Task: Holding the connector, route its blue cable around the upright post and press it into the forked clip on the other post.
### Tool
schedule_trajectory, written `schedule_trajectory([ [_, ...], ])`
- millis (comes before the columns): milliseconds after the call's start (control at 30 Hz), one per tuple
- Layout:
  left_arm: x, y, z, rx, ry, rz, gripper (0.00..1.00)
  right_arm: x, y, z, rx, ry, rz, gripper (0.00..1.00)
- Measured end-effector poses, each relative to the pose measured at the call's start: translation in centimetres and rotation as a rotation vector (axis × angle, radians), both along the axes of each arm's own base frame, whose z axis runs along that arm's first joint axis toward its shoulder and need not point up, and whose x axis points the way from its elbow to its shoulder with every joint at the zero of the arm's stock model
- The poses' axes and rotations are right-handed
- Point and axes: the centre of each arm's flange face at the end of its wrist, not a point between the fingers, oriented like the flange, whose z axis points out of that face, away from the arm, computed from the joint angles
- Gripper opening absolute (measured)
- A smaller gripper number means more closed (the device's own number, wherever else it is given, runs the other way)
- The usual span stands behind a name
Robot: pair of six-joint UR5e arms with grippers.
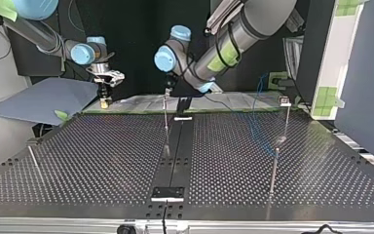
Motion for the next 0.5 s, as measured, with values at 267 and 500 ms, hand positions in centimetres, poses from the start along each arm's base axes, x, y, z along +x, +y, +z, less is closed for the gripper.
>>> schedule_trajectory([
  [267, -0.2, -1.1, 0.3, -0.051, -0.048, 0.001, 1.00, -0.1, 0.0, -0.1, 0.003, -0.001, 0.002, 0.00],
  [500, 0.2, -1.7, 0.6, -0.085, -0.099, 0.015, 1.00, -0.1, 0.0, -0.1, 0.004, -0.001, 0.004, 0.00],
])
